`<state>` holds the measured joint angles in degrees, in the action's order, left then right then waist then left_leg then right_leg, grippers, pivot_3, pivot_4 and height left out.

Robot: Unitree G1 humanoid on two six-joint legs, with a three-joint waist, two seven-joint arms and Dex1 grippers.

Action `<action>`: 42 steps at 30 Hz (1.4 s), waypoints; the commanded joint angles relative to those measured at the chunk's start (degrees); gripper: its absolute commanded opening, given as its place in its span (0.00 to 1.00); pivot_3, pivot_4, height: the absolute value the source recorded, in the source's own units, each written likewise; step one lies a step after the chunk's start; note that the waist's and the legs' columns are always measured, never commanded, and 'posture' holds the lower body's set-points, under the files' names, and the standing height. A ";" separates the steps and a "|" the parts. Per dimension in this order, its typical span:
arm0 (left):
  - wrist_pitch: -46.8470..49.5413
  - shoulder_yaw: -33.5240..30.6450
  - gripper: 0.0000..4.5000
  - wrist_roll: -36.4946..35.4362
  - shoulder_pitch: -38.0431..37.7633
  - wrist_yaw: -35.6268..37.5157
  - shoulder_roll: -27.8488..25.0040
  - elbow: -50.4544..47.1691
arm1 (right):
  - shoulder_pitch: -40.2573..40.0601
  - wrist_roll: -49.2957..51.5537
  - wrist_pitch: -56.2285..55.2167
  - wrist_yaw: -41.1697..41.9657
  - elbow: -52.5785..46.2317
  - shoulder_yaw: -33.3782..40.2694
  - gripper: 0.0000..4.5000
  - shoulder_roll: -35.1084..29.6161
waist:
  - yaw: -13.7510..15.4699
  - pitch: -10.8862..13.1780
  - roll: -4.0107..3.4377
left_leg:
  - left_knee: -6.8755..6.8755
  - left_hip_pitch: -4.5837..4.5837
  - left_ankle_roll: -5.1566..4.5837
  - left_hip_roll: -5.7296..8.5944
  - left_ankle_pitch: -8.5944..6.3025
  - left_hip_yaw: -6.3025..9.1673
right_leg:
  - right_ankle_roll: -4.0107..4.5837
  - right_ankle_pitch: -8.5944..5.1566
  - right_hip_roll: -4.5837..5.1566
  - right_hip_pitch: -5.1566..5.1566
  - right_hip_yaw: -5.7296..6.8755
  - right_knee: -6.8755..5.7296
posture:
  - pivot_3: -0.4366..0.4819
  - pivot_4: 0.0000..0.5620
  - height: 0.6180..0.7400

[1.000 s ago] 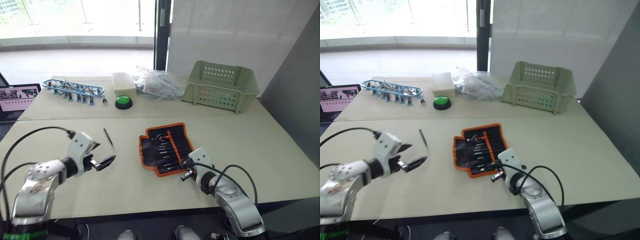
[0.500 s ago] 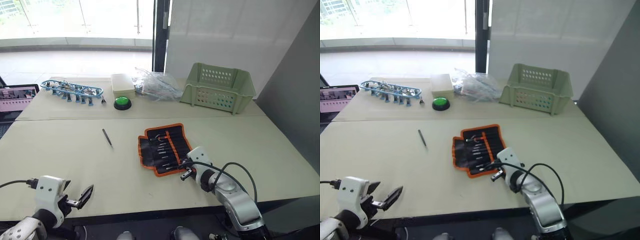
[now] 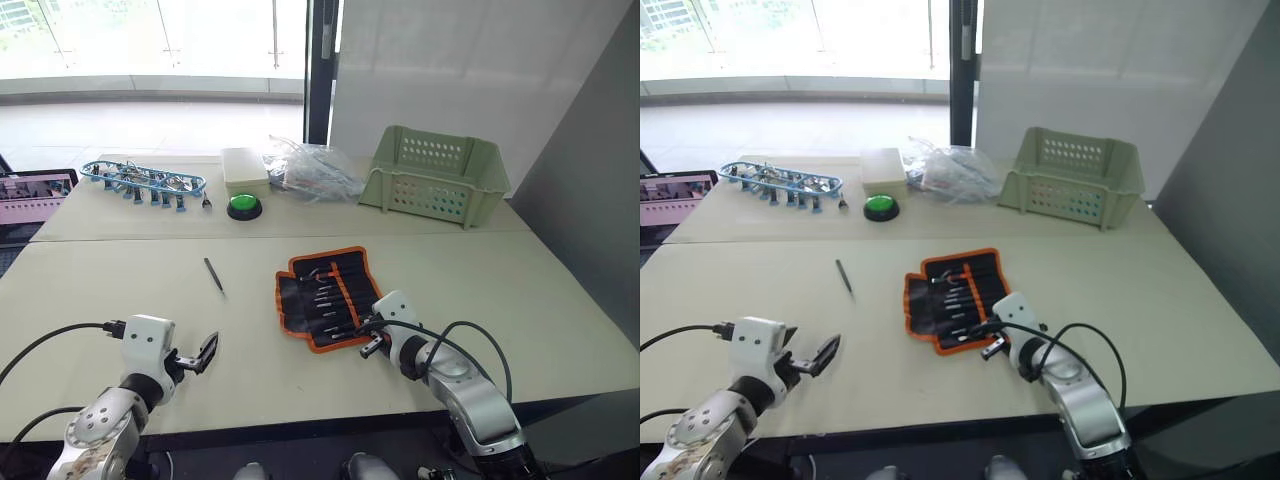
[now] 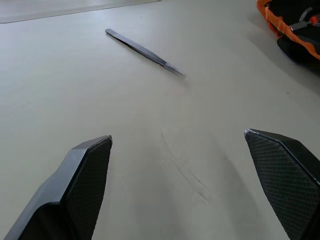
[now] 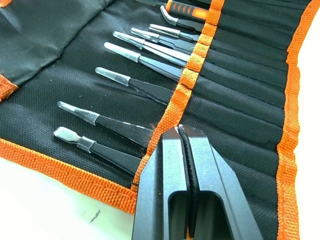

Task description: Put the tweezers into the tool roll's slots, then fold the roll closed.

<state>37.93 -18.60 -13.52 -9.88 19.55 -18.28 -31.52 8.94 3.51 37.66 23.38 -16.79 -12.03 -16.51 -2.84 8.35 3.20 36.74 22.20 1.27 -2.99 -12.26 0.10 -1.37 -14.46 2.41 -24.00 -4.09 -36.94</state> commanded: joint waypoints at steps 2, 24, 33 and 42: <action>0.49 2.90 1.00 2.30 6.48 -6.13 2.25 4.61 | -1.03 -0.04 1.94 0.81 3.09 -1.86 0.00 -0.28 | 0.12 -0.07 0.12 | 0.00 0.02 0.00 0.00 0.00 0.01 | -0.07 0.04 0.00 -0.01 0.01 0.00 | 0.48 0.27 0.87; -3.98 6.47 0.87 7.56 31.33 -21.81 12.16 41.57 | 0.19 0.00 2.29 0.41 2.58 -0.80 0.00 -0.26 | 0.81 -0.19 -0.70 | 0.00 -0.79 0.35 0.18 -0.21 0.13 | -0.04 0.01 0.04 0.91 0.03 0.20 | 0.48 0.27 0.87; -7.75 6.57 0.24 7.90 35.01 -20.77 12.04 49.03 | 0.00 -0.05 2.30 0.26 2.25 -0.65 0.00 -0.42 | 1.48 -0.26 -1.05 | 0.00 -0.95 0.46 0.27 -0.27 0.26 | -0.05 0.01 0.06 0.88 0.07 0.31 | 0.48 0.27 0.87; -10.05 6.76 0.01 8.63 34.98 -20.32 11.35 49.43 | -0.21 -0.20 2.19 0.07 2.24 -0.48 0.00 -0.40 | 1.86 -0.29 -1.10 | -0.03 -0.90 0.48 0.26 -0.28 0.29 | -0.13 0.05 0.08 0.97 0.10 0.84 | 0.48 0.27 0.87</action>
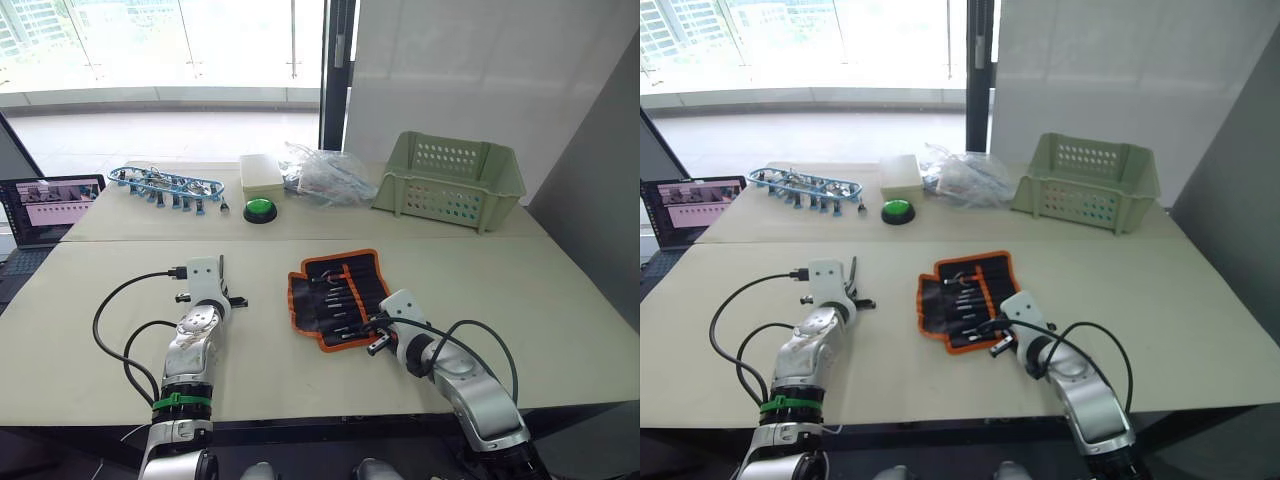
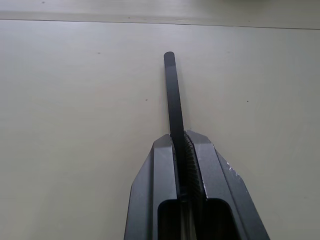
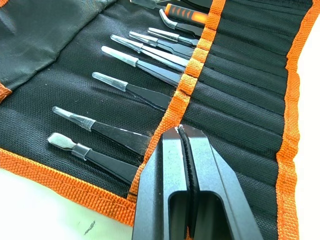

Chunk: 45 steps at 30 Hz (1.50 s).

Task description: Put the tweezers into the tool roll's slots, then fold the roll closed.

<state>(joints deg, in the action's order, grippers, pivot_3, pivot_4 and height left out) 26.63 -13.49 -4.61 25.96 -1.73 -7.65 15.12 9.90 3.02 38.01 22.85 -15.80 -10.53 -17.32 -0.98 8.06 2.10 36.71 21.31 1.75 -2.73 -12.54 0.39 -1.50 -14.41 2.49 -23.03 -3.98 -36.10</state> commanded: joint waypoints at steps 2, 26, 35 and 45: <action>0.19 2.10 0.01 0.42 -0.90 1.21 -0.12 2.36 | -1.19 0.29 1.84 0.60 1.22 -2.01 0.00 0.43 | -0.02 0.00 0.00 | 0.00 0.01 0.00 0.00 0.00 0.00 | 0.00 0.00 0.00 -0.01 0.00 0.00 | 0.48 0.27 0.87; 9.38 20.70 0.01 -20.20 2.46 55.36 -25.60 -27.52 | -3.29 0.22 2.96 -0.19 -0.98 -1.94 0.00 0.81 | -1.48 0.30 0.40 | -0.42 1.69 -0.29 -0.03 0.17 -0.03 | -0.46 0.28 -0.05 -1.29 -0.04 0.22 | 0.48 0.27 0.87; 13.85 27.86 0.01 -16.12 6.77 59.52 -32.00 -27.58 | -4.69 0.23 3.63 -1.42 -2.47 -1.91 0.00 1.28 | -1.46 0.34 0.41 | -0.45 1.69 -0.30 -0.04 0.17 -0.02 | -0.46 0.22 -0.07 -1.29 -0.04 0.22 | 0.48 0.27 0.87; 11.84 34.88 0.01 -8.34 8.38 59.76 -33.06 -27.19 | -6.60 0.59 4.44 -2.81 -4.44 -1.67 0.00 1.50 | -1.26 0.34 0.41 | -0.48 1.70 -0.33 -0.03 0.16 -0.02 | -0.43 0.16 -0.07 -1.30 -0.03 0.19 | 0.48 0.27 0.87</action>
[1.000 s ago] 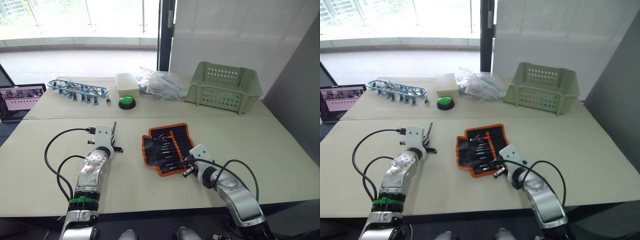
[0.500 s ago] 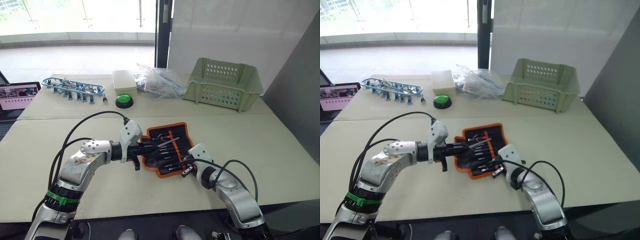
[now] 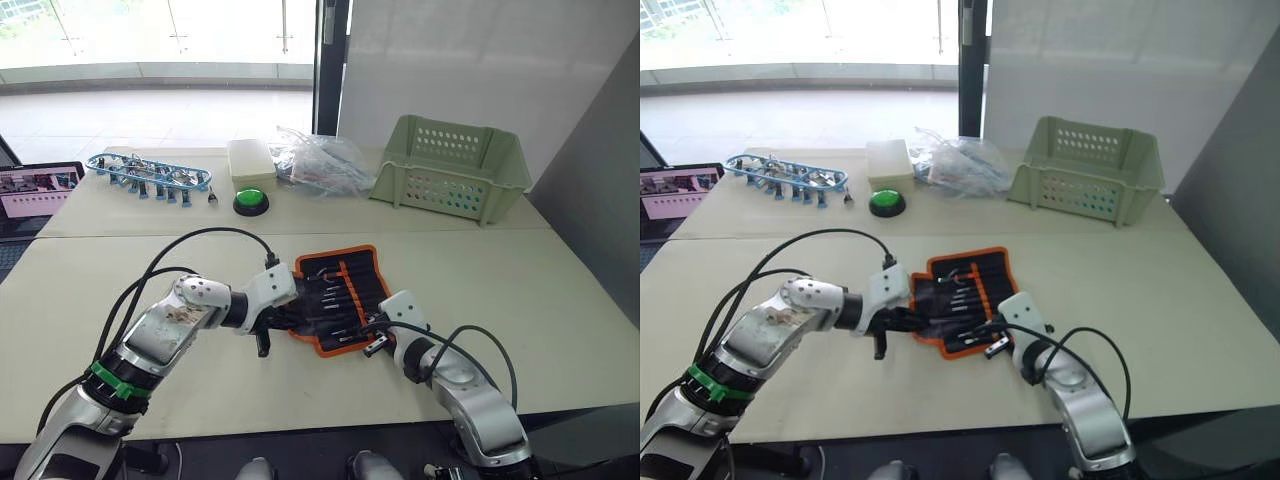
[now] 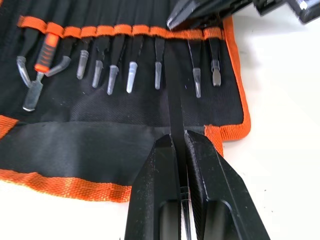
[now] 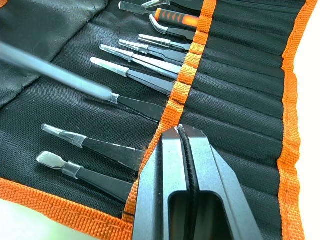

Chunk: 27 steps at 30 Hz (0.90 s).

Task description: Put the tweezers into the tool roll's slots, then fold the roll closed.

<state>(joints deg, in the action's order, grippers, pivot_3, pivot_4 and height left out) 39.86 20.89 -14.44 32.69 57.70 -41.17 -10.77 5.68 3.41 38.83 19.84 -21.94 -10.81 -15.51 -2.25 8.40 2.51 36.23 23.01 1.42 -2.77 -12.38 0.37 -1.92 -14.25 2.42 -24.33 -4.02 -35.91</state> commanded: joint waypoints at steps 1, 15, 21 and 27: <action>-1.36 0.68 0.01 1.73 1.80 0.30 0.73 -1.19 | -2.48 0.21 3.71 0.10 1.58 -1.42 0.00 -0.28 | 0.00 0.00 0.00 | 0.00 -0.01 0.00 0.00 0.00 0.00 | 0.00 0.00 0.00 0.00 0.00 -0.01 | 0.48 0.27 0.87; -5.78 4.70 0.01 8.34 5.32 1.45 4.84 4.26 | -4.54 0.48 4.72 -0.74 -0.66 -1.91 0.00 -0.21 | 0.25 -0.01 0.01 | 0.11 -0.05 0.00 0.01 0.00 0.01 | 0.00 0.00 -0.02 0.05 -0.01 -0.16 | 0.48 0.27 0.87; -7.96 5.93 0.01 10.44 6.87 2.26 6.88 7.11 | -7.44 0.48 5.76 -1.19 -2.56 -2.05 0.00 -0.33 | 0.26 -0.02 0.02 | 0.14 -0.08 -0.01 0.01 0.01 0.01 | 0.00 0.00 -0.03 0.08 -0.01 -0.21 | 0.48 0.27 0.87; -9.04 6.26 0.01 11.76 7.58 2.64 8.41 8.51 | -7.62 0.49 6.73 -1.58 -3.05 -1.90 0.00 0.05 | 0.21 -0.02 0.02 | 0.24 -0.13 -0.01 0.01 0.01 0.02 | 0.00 0.00 -0.04 0.12 -0.01 -0.31 | 0.48 0.27 0.87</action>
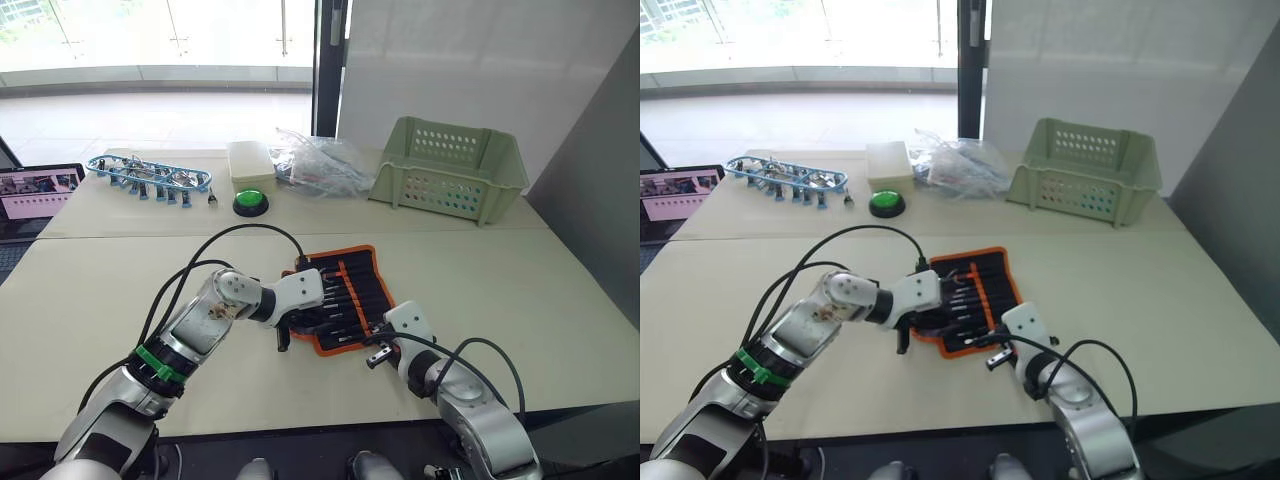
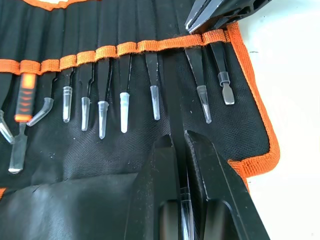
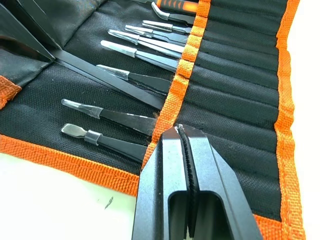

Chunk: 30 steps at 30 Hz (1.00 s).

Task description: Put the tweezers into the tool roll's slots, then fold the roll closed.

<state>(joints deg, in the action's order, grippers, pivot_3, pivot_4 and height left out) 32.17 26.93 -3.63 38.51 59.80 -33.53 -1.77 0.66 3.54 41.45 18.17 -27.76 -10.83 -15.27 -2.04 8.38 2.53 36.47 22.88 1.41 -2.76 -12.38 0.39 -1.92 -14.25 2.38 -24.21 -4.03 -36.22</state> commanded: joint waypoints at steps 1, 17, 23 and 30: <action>-1.48 0.35 0.01 1.13 1.85 0.66 1.06 -0.44 | -2.56 0.38 4.16 0.05 2.76 -1.87 0.00 -0.15 | 0.00 0.00 0.00 | 0.04 0.01 0.00 0.00 0.00 0.00 | 0.00 0.00 0.00 0.01 0.00 -0.02 | 0.48 0.27 0.87; -5.32 2.19 0.01 5.95 4.92 -1.36 9.43 6.79 | -1.81 0.63 4.27 -0.43 3.18 -1.85 0.00 0.18 | 0.25 -0.01 0.01 | 0.41 0.00 0.00 0.02 0.00 0.01 | -0.03 0.01 0.00 0.04 -0.03 -0.38 | 0.48 0.27 0.87; -7.50 3.19 0.01 7.31 5.20 -2.49 14.03 9.32 | -1.83 0.54 4.06 -0.54 3.24 -1.89 0.00 0.23 | 0.52 -0.01 0.01 | 0.46 -0.04 0.00 0.03 0.00 0.02 | -0.02 0.00 -0.01 0.04 -0.05 -0.49 | 0.48 0.27 0.87; -9.38 3.94 0.01 8.96 4.65 -4.01 17.85 12.54 | -1.51 0.54 3.91 -0.71 3.47 -2.10 0.00 0.37 | 0.94 -0.02 0.01 | 0.53 -0.05 0.00 0.04 0.00 0.02 | -0.02 0.00 -0.02 0.05 -0.06 -0.56 | 0.48 0.27 0.87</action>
<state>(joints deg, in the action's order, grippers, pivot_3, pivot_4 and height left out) 24.59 29.85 5.43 42.39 55.42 -17.29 11.48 0.75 3.52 41.88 16.79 -27.43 -10.72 -15.00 -1.10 8.36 2.53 37.01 22.83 1.40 -2.72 -12.37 0.40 -1.95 -14.25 2.36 -24.15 -4.09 -36.78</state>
